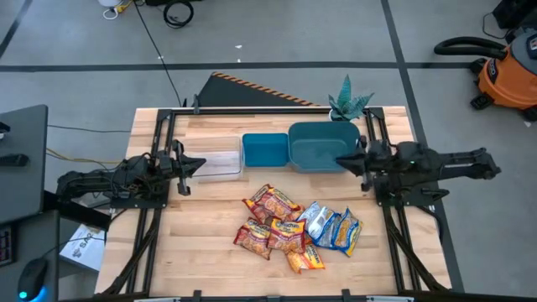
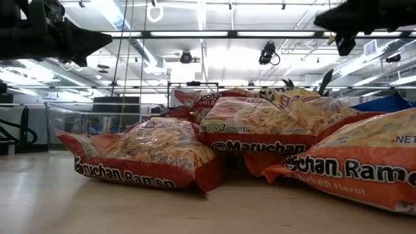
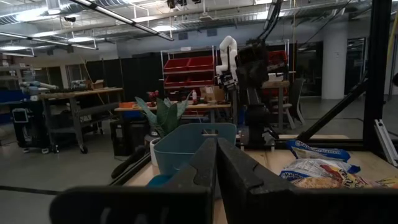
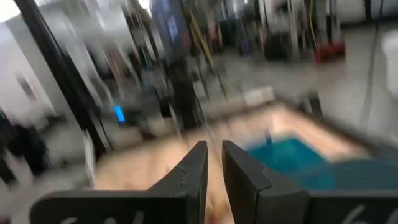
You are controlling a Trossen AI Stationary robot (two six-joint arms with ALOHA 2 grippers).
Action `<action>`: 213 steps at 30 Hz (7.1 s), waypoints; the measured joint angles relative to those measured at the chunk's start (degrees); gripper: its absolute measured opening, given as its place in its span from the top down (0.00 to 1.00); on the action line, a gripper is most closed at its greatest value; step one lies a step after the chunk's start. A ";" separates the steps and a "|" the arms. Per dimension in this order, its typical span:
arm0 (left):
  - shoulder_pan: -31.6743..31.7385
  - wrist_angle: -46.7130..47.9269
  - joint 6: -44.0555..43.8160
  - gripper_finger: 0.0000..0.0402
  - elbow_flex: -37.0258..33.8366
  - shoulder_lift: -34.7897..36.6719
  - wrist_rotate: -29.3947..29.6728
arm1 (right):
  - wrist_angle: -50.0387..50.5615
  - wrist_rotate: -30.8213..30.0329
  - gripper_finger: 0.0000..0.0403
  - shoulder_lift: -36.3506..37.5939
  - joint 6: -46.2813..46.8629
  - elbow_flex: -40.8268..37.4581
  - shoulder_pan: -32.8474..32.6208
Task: Sort Maruchan noodles
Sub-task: Put the blue bag into the right blue bin
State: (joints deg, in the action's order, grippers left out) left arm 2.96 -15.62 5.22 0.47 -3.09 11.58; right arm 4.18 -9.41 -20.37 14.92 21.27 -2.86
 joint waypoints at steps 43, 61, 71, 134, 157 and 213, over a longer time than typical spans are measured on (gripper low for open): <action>0.02 0.00 -0.01 0.95 0.02 0.00 -0.01 | 55.04 13.24 0.58 -59.52 9.07 34.59 -21.19; 0.01 0.02 -0.01 0.95 0.02 0.00 -0.01 | 63.56 15.87 0.92 -64.75 5.03 34.59 -21.63; 0.00 0.00 0.01 0.95 0.02 0.01 -0.01 | 71.63 15.41 0.99 -61.58 7.56 38.67 -19.71; 0.02 0.00 -0.01 0.95 0.02 0.02 -0.01 | 60.62 -44.68 0.97 -50.70 -37.16 29.08 3.85; 0.00 0.02 -0.01 0.95 0.01 0.01 -0.01 | 37.47 -18.36 0.78 -50.70 -47.03 29.08 6.52; 0.01 -0.15 -0.01 0.95 0.01 0.00 -0.01 | 35.40 0.21 0.89 -72.97 -0.38 37.43 -21.09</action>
State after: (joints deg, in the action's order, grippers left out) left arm 2.97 -15.77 5.21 0.48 -3.09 11.57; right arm 39.58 -9.20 -93.34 14.53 58.70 -23.94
